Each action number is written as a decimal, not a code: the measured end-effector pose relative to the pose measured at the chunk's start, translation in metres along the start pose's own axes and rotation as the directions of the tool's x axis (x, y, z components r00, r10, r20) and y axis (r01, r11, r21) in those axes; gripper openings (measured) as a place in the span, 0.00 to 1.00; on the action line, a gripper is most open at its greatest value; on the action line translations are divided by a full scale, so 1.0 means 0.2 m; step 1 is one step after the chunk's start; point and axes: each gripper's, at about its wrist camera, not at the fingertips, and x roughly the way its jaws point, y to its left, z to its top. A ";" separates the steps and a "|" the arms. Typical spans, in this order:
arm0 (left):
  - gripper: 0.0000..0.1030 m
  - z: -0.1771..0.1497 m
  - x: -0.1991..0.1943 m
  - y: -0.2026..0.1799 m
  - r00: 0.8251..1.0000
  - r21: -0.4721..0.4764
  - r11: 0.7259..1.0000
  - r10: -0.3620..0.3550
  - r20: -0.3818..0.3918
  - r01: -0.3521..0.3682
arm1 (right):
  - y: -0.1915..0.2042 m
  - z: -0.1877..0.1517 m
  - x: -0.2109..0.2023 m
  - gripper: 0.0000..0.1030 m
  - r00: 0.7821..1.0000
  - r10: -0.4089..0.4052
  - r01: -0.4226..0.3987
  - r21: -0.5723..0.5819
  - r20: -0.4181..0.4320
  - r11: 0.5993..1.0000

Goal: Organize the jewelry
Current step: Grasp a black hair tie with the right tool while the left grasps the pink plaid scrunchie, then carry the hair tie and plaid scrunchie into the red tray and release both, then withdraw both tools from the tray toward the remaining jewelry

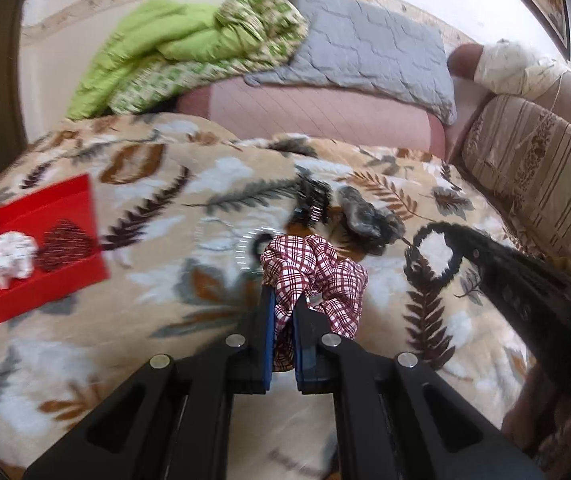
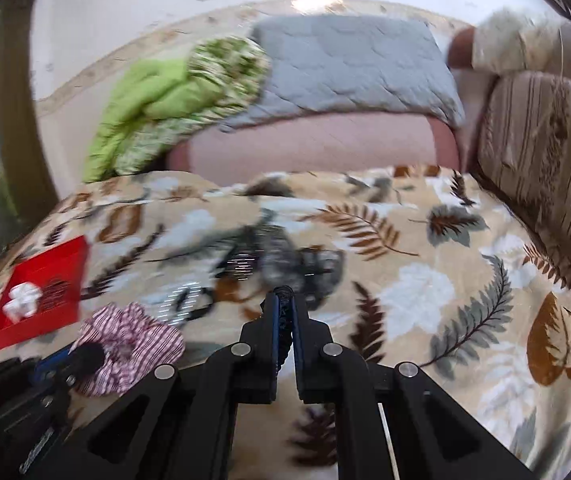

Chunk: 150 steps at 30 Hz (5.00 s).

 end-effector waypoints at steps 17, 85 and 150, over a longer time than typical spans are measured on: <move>0.07 -0.07 -0.45 0.64 0.985 -0.159 0.976 0.159 0.073 -0.146 | 0.69 -0.13 -0.31 0.07 0.990 0.142 -0.138 -0.190 0.006 0.972; 0.08 0.35 0.43 2.02 0.877 -0.392 0.786 0.401 -0.264 -0.477 | 1.98 0.21 1.18 0.07 0.906 0.275 -0.390 -0.382 -0.321 0.838; 0.73 -0.01 -0.53 0.21 0.966 0.056 0.968 0.237 0.100 -0.244 | 0.15 -0.07 -0.42 0.83 0.981 0.163 -0.165 -0.011 -0.102 0.986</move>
